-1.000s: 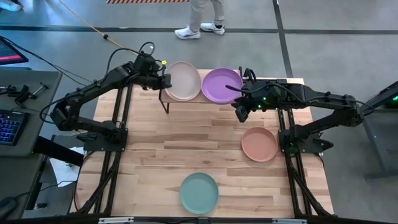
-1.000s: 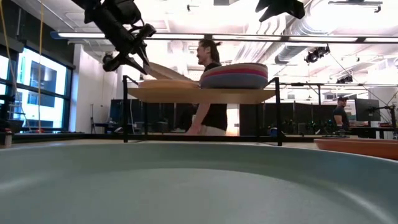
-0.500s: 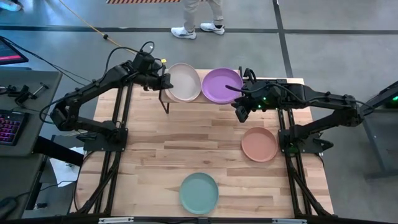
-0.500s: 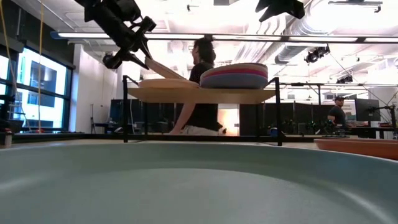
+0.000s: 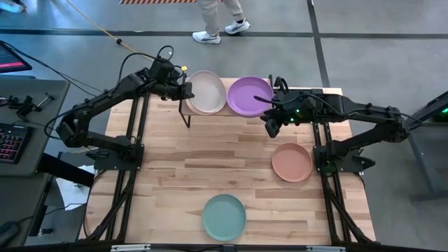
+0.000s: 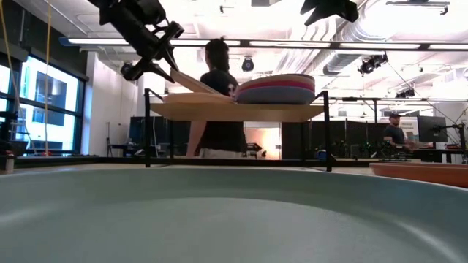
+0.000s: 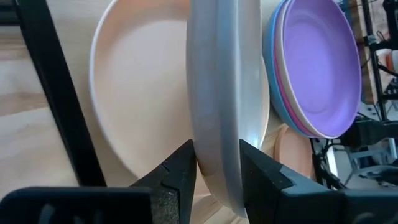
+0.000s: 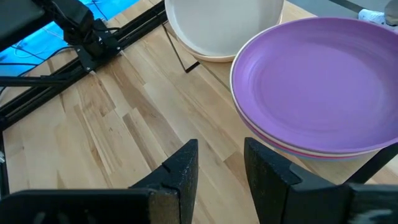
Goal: Place and stack plates onto a shelf
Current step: Stack the white plate on top of the light brown plate on the shelf
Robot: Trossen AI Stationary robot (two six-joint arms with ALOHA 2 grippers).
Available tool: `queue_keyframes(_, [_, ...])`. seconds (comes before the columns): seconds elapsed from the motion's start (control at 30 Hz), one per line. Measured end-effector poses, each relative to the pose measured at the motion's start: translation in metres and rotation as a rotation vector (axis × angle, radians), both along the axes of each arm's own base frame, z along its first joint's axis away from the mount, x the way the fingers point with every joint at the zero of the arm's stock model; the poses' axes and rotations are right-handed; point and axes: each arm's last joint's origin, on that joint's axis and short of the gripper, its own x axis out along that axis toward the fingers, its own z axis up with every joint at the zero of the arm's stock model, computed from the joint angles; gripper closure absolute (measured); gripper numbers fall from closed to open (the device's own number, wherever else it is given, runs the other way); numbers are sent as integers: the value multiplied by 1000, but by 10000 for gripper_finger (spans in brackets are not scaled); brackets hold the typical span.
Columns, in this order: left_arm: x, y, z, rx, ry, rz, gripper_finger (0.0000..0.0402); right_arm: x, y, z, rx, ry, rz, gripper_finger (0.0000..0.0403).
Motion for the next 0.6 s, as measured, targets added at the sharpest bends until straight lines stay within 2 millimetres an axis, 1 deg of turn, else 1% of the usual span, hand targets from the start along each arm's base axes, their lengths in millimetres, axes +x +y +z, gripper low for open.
queue_keyframes(0.17, [-4,-1,-3,-51,33,16,304,0,0,0,5,-2,-4,293])
queue_keyframes(0.27, [-9,-3,-1,-75,88,19,304,0,0,0,5,-2,-4,293])
queue_keyframes(0.4, [-13,-4,12,-41,138,56,304,0,0,0,1,-1,-1,293])
queue_keyframes(0.5, [-12,-2,27,3,106,55,304,0,0,0,1,0,-1,293])
queue_keyframes(0.53, [-11,-2,30,12,99,56,304,0,0,0,1,-1,-1,293])
queue_keyframes(0.6, [-10,0,29,18,119,66,304,0,0,0,1,-1,-1,293])
